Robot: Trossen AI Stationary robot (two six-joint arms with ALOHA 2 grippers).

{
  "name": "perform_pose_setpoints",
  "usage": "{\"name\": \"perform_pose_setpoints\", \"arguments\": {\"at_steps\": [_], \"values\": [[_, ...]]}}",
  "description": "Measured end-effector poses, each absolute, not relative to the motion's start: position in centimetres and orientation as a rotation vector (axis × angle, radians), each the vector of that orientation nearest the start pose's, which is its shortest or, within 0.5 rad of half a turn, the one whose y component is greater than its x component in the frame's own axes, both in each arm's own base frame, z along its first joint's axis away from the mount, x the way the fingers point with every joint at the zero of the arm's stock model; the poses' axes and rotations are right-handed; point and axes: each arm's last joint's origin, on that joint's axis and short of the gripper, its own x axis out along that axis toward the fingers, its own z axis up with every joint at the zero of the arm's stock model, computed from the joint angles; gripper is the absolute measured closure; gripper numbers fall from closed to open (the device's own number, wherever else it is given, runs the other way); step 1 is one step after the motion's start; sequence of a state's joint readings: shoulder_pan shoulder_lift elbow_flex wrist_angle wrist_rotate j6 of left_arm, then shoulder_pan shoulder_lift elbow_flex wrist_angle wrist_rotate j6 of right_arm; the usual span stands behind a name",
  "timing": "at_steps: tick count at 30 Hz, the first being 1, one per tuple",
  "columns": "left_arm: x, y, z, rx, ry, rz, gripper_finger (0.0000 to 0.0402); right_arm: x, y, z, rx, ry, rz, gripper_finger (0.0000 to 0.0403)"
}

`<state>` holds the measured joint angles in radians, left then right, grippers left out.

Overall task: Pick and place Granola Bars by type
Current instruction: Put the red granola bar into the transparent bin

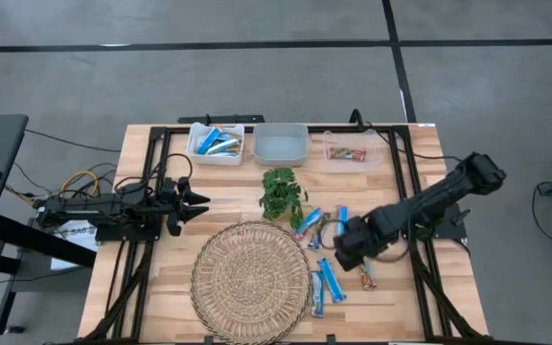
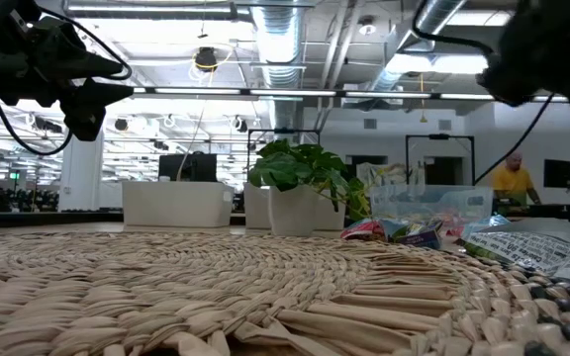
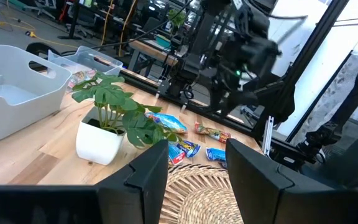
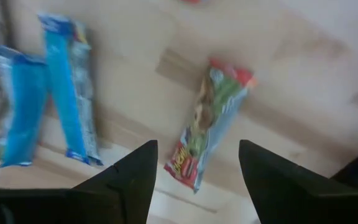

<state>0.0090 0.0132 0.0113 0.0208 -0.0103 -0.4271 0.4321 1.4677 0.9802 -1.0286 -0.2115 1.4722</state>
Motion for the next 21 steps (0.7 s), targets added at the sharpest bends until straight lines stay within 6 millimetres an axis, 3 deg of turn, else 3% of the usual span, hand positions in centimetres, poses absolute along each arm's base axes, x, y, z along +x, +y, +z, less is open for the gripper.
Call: {"name": "perform_pose_setpoints", "arguments": {"at_steps": [5, 9, 14, 21], "values": [[9.8, 0.1, 16.8, -0.427, -0.023, 0.014, 0.0248, 21.7, 13.3, 19.4, 0.95, 1.579, -0.7, 0.0184], [9.8, 0.1, 16.8, -0.427, -0.023, 0.015, 0.0248, 21.7, 14.3, 17.6, 0.953, 1.581, -0.714, 0.0186], [9.8, 0.1, 16.8, -0.427, -0.023, 0.015, 0.0248, 21.3, 14.2, 14.8, 0.959, 1.613, -0.781, 0.0186], [9.8, 0.1, 16.8, -0.427, -0.023, 0.015, 0.0248, 20.6, 13.5, 13.2, 0.939, 1.618, -0.804, 0.02]]}}
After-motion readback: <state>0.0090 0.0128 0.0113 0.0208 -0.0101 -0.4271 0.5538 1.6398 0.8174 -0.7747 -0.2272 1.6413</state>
